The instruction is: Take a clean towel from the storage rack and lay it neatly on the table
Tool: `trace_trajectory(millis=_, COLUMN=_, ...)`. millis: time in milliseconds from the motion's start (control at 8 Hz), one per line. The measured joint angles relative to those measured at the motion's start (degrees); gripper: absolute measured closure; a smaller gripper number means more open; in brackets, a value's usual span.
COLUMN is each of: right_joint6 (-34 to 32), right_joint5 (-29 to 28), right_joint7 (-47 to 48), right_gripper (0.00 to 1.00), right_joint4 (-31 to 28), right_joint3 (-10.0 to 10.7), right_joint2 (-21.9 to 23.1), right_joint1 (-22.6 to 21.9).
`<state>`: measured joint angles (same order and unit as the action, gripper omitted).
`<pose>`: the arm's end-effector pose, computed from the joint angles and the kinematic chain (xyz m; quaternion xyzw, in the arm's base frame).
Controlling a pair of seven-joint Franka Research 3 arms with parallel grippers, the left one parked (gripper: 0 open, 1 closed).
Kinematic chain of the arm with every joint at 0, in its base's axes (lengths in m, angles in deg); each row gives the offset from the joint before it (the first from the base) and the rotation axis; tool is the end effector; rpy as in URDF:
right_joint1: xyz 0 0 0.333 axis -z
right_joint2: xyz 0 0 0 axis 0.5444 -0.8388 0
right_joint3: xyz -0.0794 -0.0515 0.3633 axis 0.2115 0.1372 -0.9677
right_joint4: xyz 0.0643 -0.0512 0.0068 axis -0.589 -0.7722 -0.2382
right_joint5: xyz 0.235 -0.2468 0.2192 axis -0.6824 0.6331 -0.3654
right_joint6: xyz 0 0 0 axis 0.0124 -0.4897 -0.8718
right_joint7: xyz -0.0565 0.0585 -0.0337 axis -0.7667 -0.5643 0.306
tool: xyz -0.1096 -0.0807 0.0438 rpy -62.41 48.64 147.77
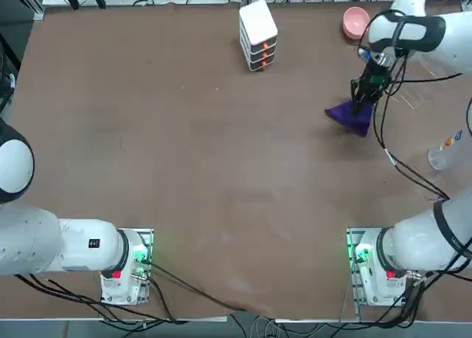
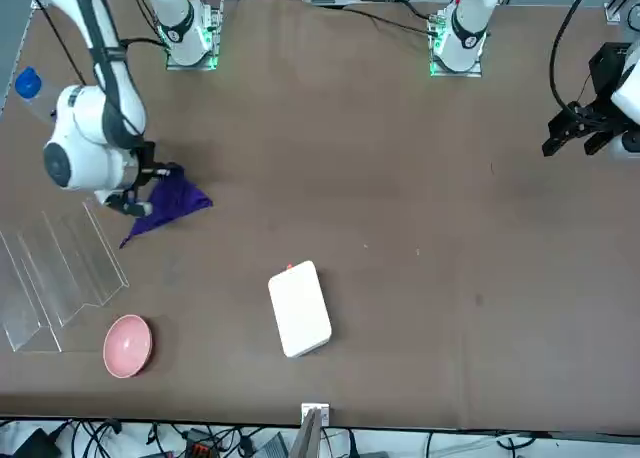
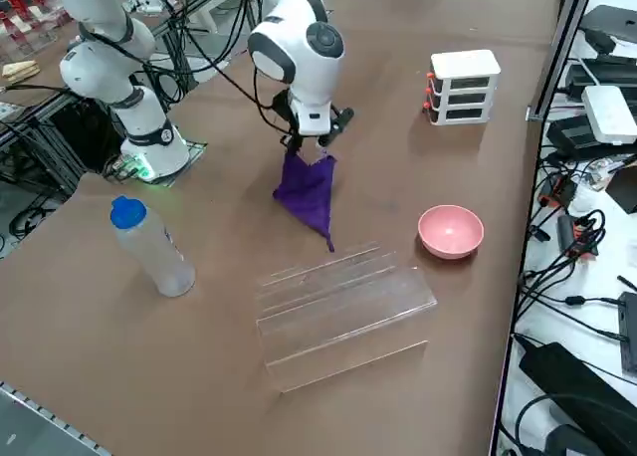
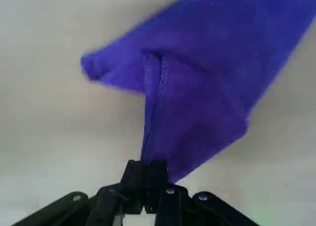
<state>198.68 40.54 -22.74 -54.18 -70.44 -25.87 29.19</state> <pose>0.4952 0.0532 0.2790 -0.9646 0.0898 0.2340 0.0818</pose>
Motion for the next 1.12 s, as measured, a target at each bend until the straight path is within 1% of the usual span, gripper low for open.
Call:
trace_trajectory(millis=125, right_joint6=-1.1, right_joint5=-0.7, right_joint7=0.1, right_gripper=0.98, right_joint4=-2.9, right_joint3=0.0, right_joint2=2.0, right_joint1=-1.1)
trace_trajectory(millis=250, right_joint6=-3.5, right_joint5=-0.8, right_joint7=0.1, right_gripper=0.98, right_joint4=-4.9, right_joint3=0.0, right_joint2=4.2, right_joint1=-1.5)
trace_trajectory(millis=375, right_joint6=-6.3, right_joint5=-0.8, right_joint7=0.1, right_gripper=0.98, right_joint4=-5.9, right_joint3=0.0, right_joint2=6.6, right_joint1=-1.5)
trace_trajectory(millis=500, right_joint6=-7.6, right_joint5=-0.8, right_joint7=0.1, right_gripper=0.96, right_joint4=-6.9, right_joint3=0.1, right_joint2=8.4, right_joint1=-1.5)
trace_trajectory(millis=625, right_joint6=-7.1, right_joint5=-0.8, right_joint7=0.1, right_gripper=0.93, right_joint4=-8.0, right_joint3=0.1, right_joint2=9.4, right_joint1=-1.6)
trace_trajectory(millis=750, right_joint6=-5.4, right_joint5=-0.9, right_joint7=0.1, right_gripper=0.87, right_joint4=-8.9, right_joint3=0.1, right_joint2=9.1, right_joint1=-1.8)
trace_trajectory(millis=1000, right_joint6=-2.9, right_joint5=-0.9, right_joint7=0.1, right_gripper=0.54, right_joint4=-9.2, right_joint3=0.1, right_joint2=7.8, right_joint1=-2.5)
trace_trajectory(millis=1125, right_joint6=-2.4, right_joint5=-0.9, right_joint7=0.1, right_gripper=0.33, right_joint4=-9.1, right_joint3=0.1, right_joint2=7.8, right_joint1=-2.5)
